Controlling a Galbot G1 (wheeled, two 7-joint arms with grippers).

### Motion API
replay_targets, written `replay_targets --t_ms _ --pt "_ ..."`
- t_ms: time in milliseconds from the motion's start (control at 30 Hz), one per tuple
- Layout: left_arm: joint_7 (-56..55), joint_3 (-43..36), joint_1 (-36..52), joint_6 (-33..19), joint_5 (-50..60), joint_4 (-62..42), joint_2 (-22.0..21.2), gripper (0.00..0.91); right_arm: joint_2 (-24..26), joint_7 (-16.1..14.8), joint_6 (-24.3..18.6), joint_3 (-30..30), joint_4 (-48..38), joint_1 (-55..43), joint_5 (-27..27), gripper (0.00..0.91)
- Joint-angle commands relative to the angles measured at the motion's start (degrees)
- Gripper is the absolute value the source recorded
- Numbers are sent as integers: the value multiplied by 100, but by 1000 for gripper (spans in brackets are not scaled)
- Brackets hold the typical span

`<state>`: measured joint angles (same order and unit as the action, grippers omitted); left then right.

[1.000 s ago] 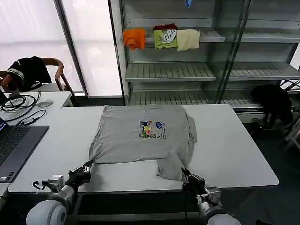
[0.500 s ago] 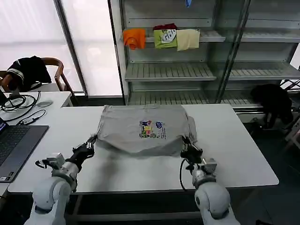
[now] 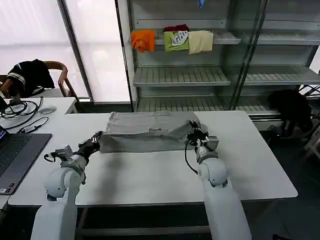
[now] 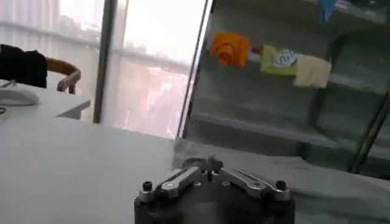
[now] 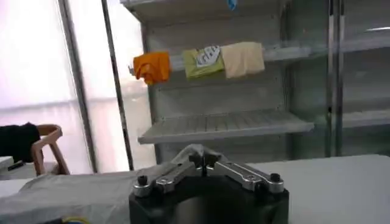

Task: Fold and organize the clothes.

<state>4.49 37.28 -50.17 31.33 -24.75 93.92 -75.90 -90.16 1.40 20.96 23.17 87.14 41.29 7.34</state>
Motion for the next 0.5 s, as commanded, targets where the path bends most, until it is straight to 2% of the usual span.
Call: replay_targets --t_ms 33,67,267,500 --pt "123 -55 462 -45 465 -788 -23 212 -165 -173 -145 20 -1493 -945 -382 776" --pt "173 -59 469 -78 514 -798 -23 907 -174 -192 -159 29 -1564 -966 -430 907" --pt "285 -121 507 -220 556 -806 -51 907 -210 -170 -560 60 -1892 -1131 -470 907" --pt "281 -193 504 -192 593 -630 -53 907 -180 -133 -521 47 -1776 -1152 -415 907"
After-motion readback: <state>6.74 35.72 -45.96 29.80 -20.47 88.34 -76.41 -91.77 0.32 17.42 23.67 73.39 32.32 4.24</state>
